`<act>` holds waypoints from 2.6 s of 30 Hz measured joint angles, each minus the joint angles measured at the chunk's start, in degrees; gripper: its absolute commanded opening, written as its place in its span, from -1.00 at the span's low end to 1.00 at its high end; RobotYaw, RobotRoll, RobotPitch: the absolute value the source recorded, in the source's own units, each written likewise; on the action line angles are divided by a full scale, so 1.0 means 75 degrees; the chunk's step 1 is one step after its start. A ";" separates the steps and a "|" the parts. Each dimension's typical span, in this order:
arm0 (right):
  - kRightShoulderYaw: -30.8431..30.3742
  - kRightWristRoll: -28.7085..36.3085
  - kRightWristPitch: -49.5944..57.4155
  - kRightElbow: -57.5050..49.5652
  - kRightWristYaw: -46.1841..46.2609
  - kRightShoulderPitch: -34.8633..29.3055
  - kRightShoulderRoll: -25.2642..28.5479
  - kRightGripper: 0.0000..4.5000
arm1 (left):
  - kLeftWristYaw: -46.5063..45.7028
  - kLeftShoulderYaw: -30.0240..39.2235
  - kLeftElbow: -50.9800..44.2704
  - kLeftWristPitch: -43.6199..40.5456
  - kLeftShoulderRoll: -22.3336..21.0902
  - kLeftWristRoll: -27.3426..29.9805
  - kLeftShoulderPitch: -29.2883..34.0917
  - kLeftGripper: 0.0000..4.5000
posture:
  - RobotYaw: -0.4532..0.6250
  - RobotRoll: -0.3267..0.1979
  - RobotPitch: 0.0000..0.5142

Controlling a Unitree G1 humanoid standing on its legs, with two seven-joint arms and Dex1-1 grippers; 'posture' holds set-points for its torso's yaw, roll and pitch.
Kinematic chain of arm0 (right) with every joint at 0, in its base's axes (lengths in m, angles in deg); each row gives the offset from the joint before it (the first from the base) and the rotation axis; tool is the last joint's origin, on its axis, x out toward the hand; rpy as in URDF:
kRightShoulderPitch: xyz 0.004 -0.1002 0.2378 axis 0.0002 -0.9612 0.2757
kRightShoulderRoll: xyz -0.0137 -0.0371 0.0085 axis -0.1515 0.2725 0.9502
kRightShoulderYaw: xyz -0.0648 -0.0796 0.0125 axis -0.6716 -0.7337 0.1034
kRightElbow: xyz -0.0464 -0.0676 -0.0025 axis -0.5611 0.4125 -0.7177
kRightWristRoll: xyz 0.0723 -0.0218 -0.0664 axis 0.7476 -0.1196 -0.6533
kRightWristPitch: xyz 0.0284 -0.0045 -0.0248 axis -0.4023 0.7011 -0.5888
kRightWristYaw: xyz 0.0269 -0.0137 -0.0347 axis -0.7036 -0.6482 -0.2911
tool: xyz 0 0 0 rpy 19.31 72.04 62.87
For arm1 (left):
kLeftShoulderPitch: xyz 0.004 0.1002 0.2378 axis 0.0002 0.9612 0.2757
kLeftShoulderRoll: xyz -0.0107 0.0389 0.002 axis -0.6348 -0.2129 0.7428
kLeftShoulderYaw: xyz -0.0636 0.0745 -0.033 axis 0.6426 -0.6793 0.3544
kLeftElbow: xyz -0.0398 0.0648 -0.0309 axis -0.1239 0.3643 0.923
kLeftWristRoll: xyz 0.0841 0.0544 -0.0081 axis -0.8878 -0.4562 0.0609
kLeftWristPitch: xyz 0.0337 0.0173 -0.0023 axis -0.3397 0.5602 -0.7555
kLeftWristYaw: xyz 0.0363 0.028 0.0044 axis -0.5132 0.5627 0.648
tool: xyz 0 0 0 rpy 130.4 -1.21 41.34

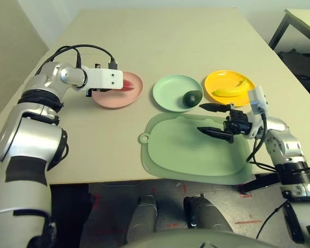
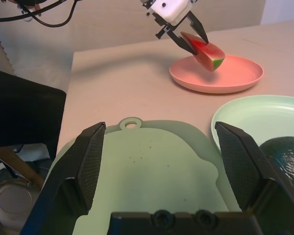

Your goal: Place the fruits into color-matched plates.

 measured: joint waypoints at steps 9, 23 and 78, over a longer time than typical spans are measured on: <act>0.0020 0.0000 0.0014 -0.0028 0.0026 -0.0043 0.0076 1.00 | -0.0192 0.0002 0.0026 -0.0041 0.0016 -0.0138 0.0031 0.99 | -0.20 0.25 -0.58; 0.0308 -0.0195 -0.0267 0.0409 0.0641 0.0233 0.0072 1.00 | 0.1262 0.2102 -0.0520 -0.0582 -0.0099 0.2091 -0.0047 0.99 | -0.13 0.25 -0.46; 0.2910 -0.1942 -0.3417 0.6994 0.5640 0.1628 0.1846 1.00 | -0.3595 0.7308 -1.3298 -0.8889 0.2421 0.7993 0.8050 0.99 | 0.01 0.25 -0.19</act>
